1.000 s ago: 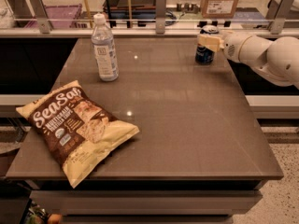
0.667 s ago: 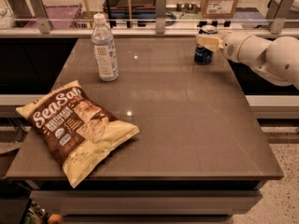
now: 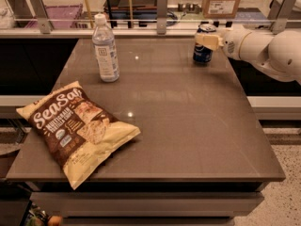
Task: Move pepsi can near blue plastic bottle
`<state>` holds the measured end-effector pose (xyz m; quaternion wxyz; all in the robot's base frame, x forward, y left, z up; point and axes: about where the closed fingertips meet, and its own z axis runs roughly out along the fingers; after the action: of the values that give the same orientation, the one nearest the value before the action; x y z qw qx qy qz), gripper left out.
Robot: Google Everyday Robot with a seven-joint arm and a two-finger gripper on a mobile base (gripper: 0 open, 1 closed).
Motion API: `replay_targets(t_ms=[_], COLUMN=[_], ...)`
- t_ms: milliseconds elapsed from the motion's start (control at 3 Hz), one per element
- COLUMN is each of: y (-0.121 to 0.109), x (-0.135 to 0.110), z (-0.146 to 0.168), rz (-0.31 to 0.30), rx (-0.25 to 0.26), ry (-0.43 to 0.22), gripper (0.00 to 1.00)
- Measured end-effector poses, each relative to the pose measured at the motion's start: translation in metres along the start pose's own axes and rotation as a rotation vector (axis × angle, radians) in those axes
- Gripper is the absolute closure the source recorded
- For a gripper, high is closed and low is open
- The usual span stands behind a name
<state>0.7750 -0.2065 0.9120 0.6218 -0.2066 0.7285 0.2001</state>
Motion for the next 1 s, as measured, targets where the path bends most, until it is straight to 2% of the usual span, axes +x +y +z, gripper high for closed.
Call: replay_targets(t_ms=[667,1000], y=[0.042,0.074], x=[-0.027,-0.04], z=[-0.007,-0.003], rz=[-0.013,-0.041], rx=[-0.113,-0.177], ry=[0.066,0.07], gripper=[1.0,1.0])
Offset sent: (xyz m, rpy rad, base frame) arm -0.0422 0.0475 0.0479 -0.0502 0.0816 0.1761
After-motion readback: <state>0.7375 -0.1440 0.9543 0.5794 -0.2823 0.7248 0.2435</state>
